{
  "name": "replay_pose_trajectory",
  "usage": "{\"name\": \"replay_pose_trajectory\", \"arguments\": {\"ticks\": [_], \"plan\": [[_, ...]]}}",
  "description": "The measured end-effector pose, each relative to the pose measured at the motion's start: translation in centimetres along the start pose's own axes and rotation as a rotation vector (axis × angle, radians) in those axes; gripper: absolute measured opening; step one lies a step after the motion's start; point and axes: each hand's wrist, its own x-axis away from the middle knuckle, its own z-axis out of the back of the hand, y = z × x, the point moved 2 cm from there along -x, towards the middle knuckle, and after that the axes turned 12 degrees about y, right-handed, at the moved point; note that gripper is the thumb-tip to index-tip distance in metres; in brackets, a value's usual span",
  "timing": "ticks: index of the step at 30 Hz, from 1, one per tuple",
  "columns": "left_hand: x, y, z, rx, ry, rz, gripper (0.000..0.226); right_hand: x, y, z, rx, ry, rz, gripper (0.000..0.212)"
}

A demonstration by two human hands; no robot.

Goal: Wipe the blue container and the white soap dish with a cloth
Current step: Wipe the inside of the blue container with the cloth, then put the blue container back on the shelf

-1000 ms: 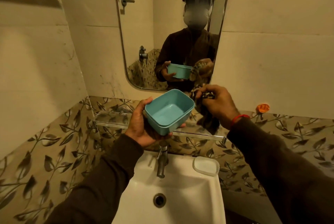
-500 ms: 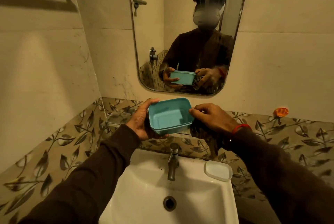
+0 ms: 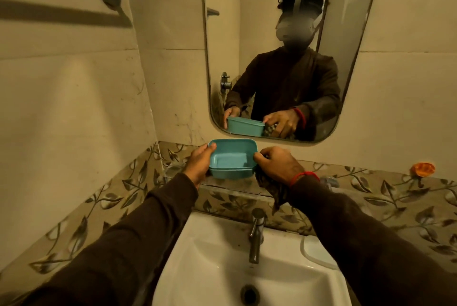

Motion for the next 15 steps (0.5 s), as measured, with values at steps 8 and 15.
{"name": "replay_pose_trajectory", "arguments": {"ticks": [8, 15], "plan": [[-4.1, -1.0, 1.3, -0.374, 0.122, -0.317, 0.033, -1.9, -0.1, -4.5, 0.062, -0.08, -0.03, 0.031], [-6.4, -2.6, 2.0, -0.556, 0.184, -0.367, 0.03, -2.5, 0.2, -6.4, 0.166, -0.139, -0.016, 0.038]]}}
